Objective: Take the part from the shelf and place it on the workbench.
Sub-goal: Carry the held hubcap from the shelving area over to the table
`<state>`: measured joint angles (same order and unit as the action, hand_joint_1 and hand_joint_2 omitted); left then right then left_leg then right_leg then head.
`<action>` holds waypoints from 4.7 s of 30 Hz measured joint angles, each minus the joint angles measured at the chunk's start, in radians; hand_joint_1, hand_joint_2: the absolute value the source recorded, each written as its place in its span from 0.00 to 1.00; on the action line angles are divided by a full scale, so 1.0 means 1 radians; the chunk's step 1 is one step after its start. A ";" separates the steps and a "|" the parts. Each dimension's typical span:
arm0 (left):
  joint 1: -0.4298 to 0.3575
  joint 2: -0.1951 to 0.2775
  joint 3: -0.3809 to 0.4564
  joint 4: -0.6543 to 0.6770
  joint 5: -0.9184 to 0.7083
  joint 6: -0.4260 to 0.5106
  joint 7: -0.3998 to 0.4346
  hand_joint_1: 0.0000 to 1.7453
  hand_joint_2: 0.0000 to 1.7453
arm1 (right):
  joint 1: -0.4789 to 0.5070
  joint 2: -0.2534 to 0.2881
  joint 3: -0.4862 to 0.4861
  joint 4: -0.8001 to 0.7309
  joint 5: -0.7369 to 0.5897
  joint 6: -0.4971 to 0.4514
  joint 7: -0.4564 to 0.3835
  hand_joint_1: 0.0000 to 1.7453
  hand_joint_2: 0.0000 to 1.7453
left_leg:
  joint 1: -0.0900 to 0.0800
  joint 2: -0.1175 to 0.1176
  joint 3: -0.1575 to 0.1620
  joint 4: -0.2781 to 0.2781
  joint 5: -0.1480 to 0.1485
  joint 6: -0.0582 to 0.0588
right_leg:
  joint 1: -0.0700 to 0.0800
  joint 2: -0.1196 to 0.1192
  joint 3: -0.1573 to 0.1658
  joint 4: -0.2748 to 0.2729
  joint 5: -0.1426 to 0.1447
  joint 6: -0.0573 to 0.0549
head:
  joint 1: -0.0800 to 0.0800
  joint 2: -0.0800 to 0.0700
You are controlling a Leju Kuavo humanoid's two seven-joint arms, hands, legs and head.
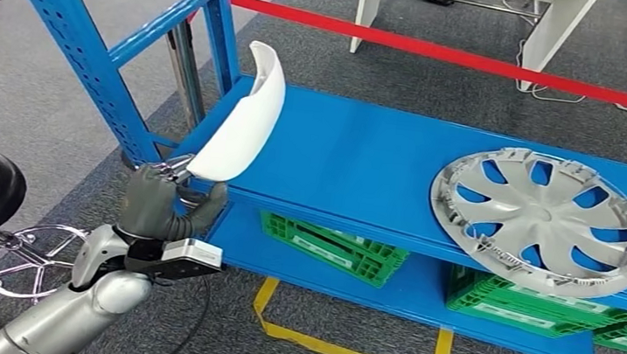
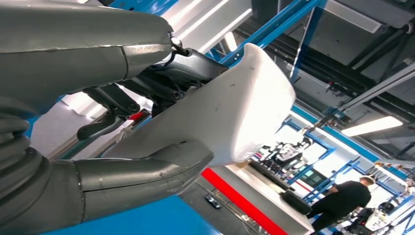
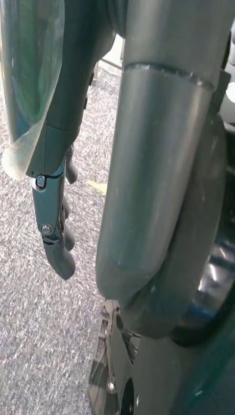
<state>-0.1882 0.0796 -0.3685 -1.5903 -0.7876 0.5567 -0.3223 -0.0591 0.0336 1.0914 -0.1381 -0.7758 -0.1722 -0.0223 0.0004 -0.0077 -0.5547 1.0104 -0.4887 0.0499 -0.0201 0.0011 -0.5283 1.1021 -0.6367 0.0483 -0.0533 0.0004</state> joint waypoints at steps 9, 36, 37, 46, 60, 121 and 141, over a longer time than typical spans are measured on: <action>-0.004 0.001 -0.006 0.001 0.004 -0.007 0.003 1.00 1.00 | -0.002 0.001 0.000 0.000 -0.007 0.000 0.002 0.00 0.00 | 0.002 -0.002 -0.017 0.020 0.003 -0.031 | -0.006 0.006 -0.002 -0.055 0.109 0.008 | 0.004 0.000; 0.105 0.092 0.080 -0.063 0.058 -0.020 -0.021 1.00 1.00 | -0.017 0.040 0.026 0.000 0.006 -0.044 0.024 0.00 0.00 | -0.001 0.008 -0.036 -0.019 0.048 -0.019 | 0.009 -0.003 -0.099 0.139 0.064 -0.005 | 0.001 0.000; 0.107 0.092 0.083 -0.063 0.058 -0.020 -0.024 1.00 1.00 | -0.019 0.042 0.026 0.000 0.005 -0.051 0.025 0.00 0.00 | 0.000 0.008 -0.048 -0.013 0.054 -0.024 | 0.006 -0.002 -0.052 0.071 0.083 -0.003 | 0.001 0.000; 0.136 0.104 0.104 -0.063 0.079 -0.018 -0.073 1.00 1.00 | -0.025 0.068 0.026 -0.002 -0.009 -0.083 0.027 0.00 0.00 | 0.004 0.006 -0.110 0.110 -0.043 -0.071 | 0.008 -0.005 0.013 -0.109 0.111 -0.065 | -0.006 0.000; 0.131 0.115 0.118 -0.061 0.106 -0.025 -0.104 1.00 1.00 | -0.029 0.081 0.025 -0.003 -0.013 -0.091 0.019 0.00 0.00 | 0.001 0.010 0.065 -0.045 -0.012 -0.031 | 0.013 -0.008 -0.121 -0.051 0.157 -0.019 | -0.004 0.000; 0.143 0.171 0.213 -0.049 0.161 -0.087 -0.123 1.00 1.00 | -0.007 0.089 0.003 0.002 -0.056 -0.157 -0.063 0.00 0.00 | -0.004 0.014 0.069 -0.037 -0.017 -0.028 | 0.023 -0.007 -0.105 -0.063 0.163 -0.027 | -0.009 0.000; 0.130 0.179 0.209 -0.072 0.171 -0.090 -0.123 1.00 1.00 | -0.008 0.088 -0.002 0.002 -0.072 -0.141 -0.024 0.00 0.00 | 0.005 0.010 -0.138 0.259 -0.082 -0.084 | 0.022 -0.010 0.039 -0.137 0.127 -0.074 | -0.010 0.000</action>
<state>-0.0586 0.2583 -0.1595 -1.6619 -0.6161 0.4668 -0.4456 -0.0670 0.1217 1.0899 -0.1358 -0.8474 -0.3132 -0.0462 0.0057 0.0020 -0.6931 1.2691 -0.5711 -0.0340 0.0017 -0.0088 -0.4897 0.9655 -0.5095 -0.0253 -0.0628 0.0004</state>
